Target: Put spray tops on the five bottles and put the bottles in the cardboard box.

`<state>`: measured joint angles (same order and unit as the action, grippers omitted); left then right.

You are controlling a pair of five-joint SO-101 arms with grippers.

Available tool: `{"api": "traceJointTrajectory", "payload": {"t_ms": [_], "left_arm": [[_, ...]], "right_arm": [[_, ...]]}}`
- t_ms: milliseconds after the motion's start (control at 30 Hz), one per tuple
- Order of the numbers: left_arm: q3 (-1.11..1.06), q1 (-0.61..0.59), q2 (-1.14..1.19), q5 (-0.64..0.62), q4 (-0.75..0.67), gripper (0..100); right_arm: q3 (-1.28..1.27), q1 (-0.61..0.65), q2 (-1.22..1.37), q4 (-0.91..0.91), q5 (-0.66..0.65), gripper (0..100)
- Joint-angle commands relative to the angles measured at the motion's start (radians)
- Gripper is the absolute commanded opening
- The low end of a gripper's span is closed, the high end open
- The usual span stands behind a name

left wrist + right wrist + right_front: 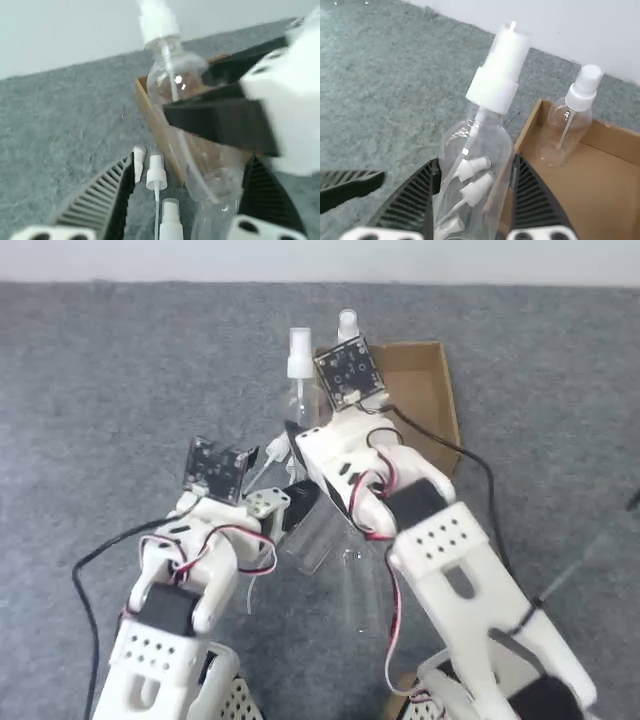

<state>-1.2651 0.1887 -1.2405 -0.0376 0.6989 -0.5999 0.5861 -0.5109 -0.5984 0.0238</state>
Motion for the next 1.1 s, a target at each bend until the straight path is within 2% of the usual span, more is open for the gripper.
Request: {"api": "traceJointTrajectory", "payload": {"t_ms": [0, 267, 400, 500, 667, 900, 1067], "left_arm": [[0.013, -0.032, 0.071, 0.009, -0.066, 32], [0.033, -0.037, 0.107, 0.009, -0.069, 32], [0.03, -0.037, 0.107, 0.009, -0.068, 32], [0.03, -0.043, 0.107, 0.006, -0.068, 32], [0.021, -0.043, 0.106, 0.008, -0.069, 31], [0.019, -0.051, 0.106, 0.012, -0.068, 17], [0.025, -0.143, 0.106, 0.005, -0.072, 11]], "right_arm": [[0.066, 0.007, -0.145, -0.07, 0.011, 0.6], [0.064, 0.002, -0.196, -0.102, 0.009, 0.6], [0.071, -0.03, -0.189, -0.085, -0.086, 0.6], [0.071, -0.148, -0.188, 0.021, -0.143, 0.6], [0.071, -0.32, -0.094, 0.222, -0.152, 0.6], [0.071, -0.406, 0.229, 0.573, -0.153, 0.6], [0.072, -0.426, 0.417, 0.762, -0.153, 0.6]]}}
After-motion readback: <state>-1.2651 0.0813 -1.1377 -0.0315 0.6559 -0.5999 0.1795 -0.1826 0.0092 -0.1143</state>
